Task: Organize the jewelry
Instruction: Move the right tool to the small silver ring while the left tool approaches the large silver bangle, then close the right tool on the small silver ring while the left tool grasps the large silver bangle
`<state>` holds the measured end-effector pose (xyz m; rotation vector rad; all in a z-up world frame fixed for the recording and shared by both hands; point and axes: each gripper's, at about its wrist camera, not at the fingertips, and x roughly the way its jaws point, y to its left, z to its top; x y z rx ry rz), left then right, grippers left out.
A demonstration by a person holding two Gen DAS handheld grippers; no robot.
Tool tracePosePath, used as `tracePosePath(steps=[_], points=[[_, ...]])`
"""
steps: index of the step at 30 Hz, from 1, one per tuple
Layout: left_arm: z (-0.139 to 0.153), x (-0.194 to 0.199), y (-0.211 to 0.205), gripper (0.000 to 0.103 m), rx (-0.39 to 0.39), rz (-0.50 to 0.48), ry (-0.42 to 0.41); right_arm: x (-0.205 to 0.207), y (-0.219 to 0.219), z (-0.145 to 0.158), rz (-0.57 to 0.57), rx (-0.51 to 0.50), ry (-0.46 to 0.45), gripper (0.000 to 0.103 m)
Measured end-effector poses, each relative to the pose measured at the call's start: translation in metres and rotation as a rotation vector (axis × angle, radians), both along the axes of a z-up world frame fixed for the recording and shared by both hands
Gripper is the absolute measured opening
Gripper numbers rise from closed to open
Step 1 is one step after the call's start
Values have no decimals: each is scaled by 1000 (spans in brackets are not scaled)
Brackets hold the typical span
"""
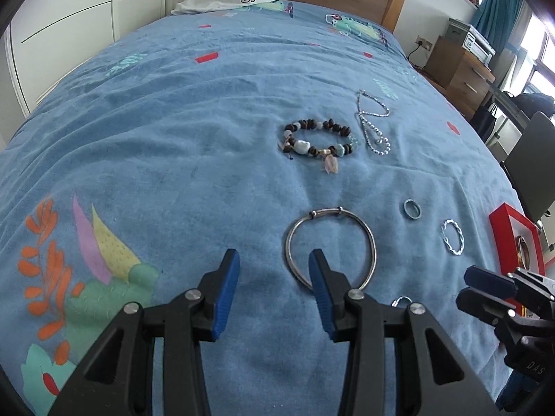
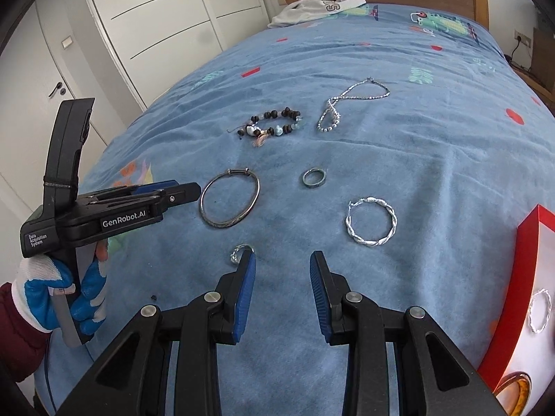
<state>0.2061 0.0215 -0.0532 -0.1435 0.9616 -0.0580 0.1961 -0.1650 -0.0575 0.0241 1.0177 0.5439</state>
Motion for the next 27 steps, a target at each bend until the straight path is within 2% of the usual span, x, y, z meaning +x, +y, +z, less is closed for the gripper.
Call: tracePosePath(steps=[8,13,15,21,24,27], points=[[-13,10,0,39,4,2,2,28,6,-4,-8,20,-15,32],[-19,14,2,36,7,12,2,27,17,-9,31,41,2,32],[-20,14,2,32,22,18,0,23,24,-13,50,45,18,32],[-22,14,14,5,30,68,6,13,42,-30,95,40,58,32],[-23,13,20,4,19,81,5,8,50,-34,110,23,61,32],[-21,9,19,4,33,84,-2,6,57,-37,119,-4,55,26]])
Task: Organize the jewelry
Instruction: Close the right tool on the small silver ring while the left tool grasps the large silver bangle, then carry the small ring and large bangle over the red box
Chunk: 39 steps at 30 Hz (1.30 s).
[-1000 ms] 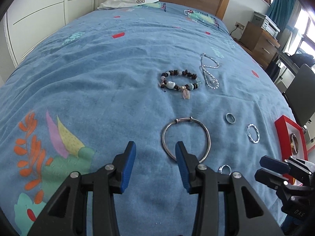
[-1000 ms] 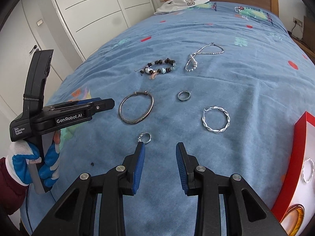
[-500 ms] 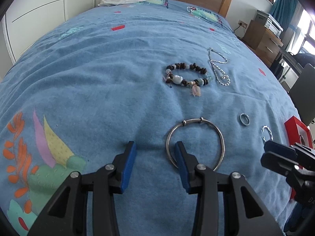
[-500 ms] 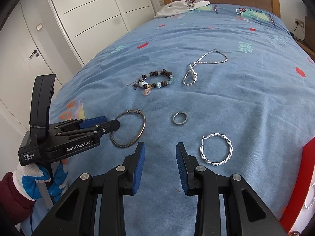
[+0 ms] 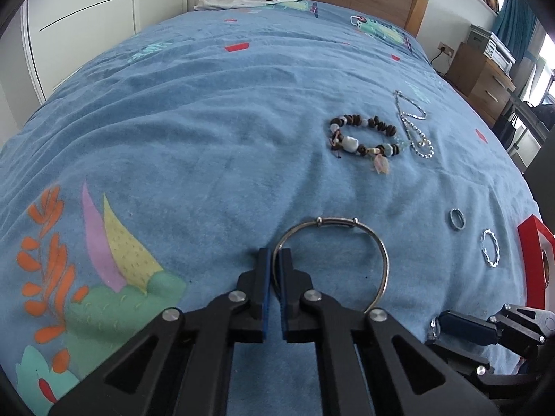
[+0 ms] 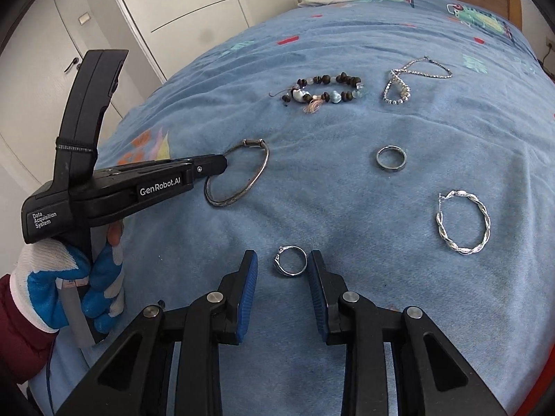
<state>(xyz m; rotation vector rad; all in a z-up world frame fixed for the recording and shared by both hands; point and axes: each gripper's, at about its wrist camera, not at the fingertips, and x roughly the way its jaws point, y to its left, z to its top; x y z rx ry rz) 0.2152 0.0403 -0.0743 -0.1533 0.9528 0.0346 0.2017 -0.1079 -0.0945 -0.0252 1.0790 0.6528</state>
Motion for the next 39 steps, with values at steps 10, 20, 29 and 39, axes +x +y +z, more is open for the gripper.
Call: tracePosePath(steps=[10,20,29,39], points=[[12,-17,11,4,-38,38,-23,-10,-2,4,-18,0,-33,20],[36,-43,7,3,-59,17,-57,-33,-27,33,-59,23,-70,20],[63,-67,-9,3,-39,-24,-91,-53,-51,60,-104,39,-112,20],[90,-85,-31,3,-43,-63,-120,-73,-79,86,-156,58,-155,20]])
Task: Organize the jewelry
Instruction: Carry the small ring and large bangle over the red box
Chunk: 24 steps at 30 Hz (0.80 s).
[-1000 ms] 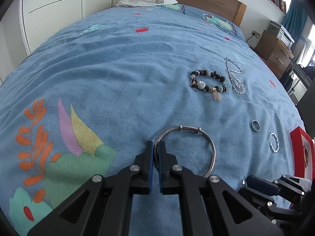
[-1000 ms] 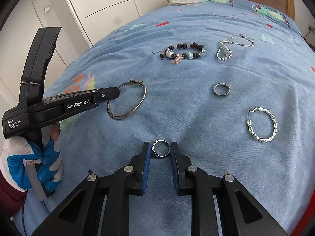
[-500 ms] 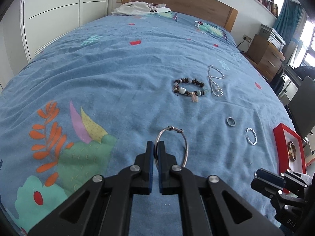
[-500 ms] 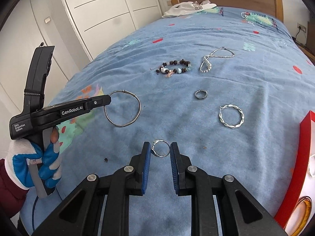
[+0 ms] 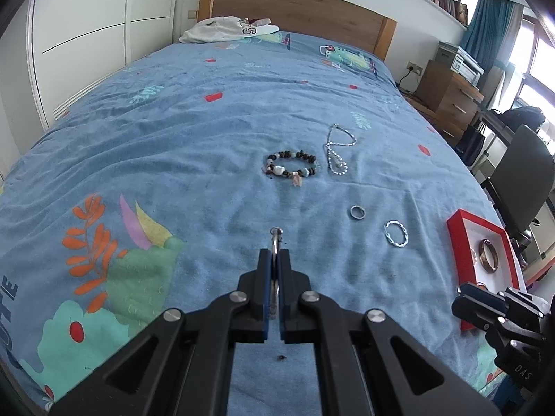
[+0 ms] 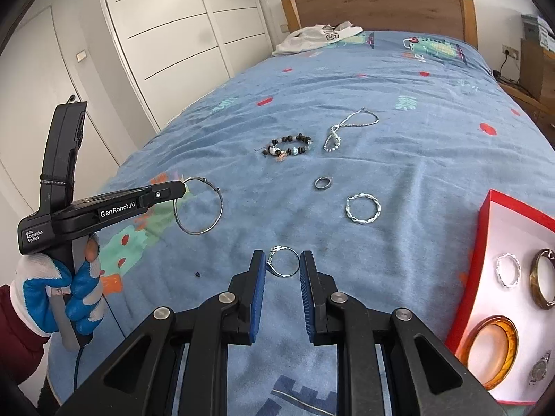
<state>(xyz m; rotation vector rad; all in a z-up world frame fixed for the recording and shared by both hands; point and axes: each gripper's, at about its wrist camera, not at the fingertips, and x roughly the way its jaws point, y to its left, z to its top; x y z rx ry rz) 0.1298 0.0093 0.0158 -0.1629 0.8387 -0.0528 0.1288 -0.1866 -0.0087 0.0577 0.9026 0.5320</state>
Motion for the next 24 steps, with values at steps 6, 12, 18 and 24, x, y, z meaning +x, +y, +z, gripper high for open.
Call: tracePosePath(steps=[6,12,18,24], points=[[20,-4,-27,3,9,-50,-26,-13,-30,16,-58,9,-27,20],[42,1,-72,3,1,-139,-51,-24,-71,28,-126,1,-50,20],[54,12,-138,3,-10,-261,-59,-29,-123,31,-207,-25,-60,20],[52,26,-214,3,-39,-389,-49,-28,-183,20,-297,-76,-38,20]])
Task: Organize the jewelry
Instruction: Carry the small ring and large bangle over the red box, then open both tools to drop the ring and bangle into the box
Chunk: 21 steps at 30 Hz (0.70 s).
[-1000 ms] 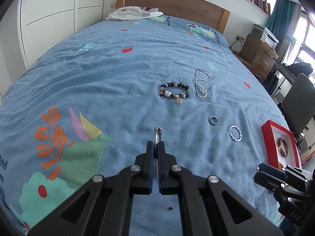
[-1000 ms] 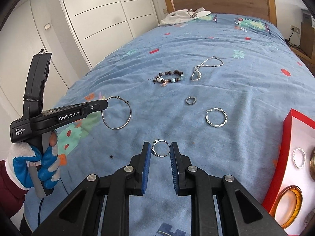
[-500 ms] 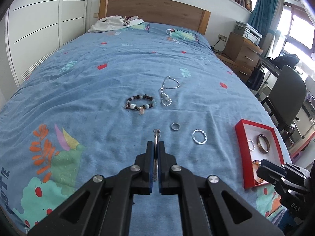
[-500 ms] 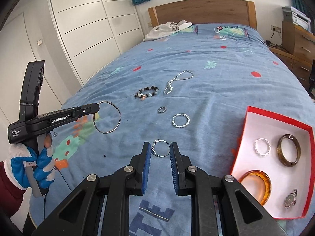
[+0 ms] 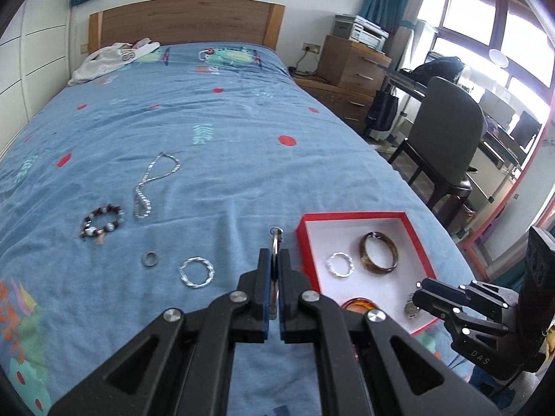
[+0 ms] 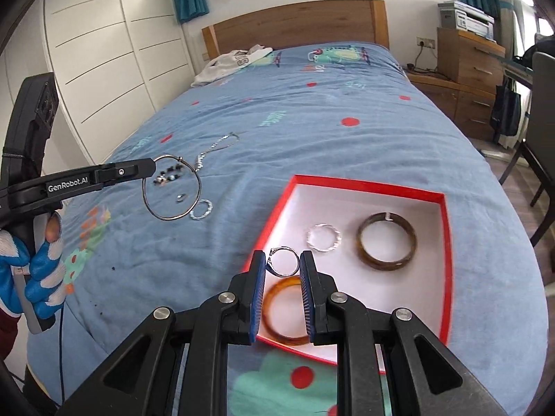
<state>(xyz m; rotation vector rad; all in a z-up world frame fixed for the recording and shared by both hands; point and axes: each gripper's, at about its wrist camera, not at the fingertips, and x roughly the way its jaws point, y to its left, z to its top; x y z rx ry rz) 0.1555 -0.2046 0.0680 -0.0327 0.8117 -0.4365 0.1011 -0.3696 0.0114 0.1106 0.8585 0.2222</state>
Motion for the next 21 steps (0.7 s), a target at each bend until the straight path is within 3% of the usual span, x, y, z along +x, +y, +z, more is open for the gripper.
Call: tracePosePath(steps=[7,11,21], points=[[-28,16,-81,3,14,-126,47,14,-50,-25,-66,-38,49,20],[-50,21,-106,3,35,-165,78,24,-59,-42,-62,-44,82,20],[-77,34,-106,3,80,-144,77,37,-56,-77,-30,-58,156,20]])
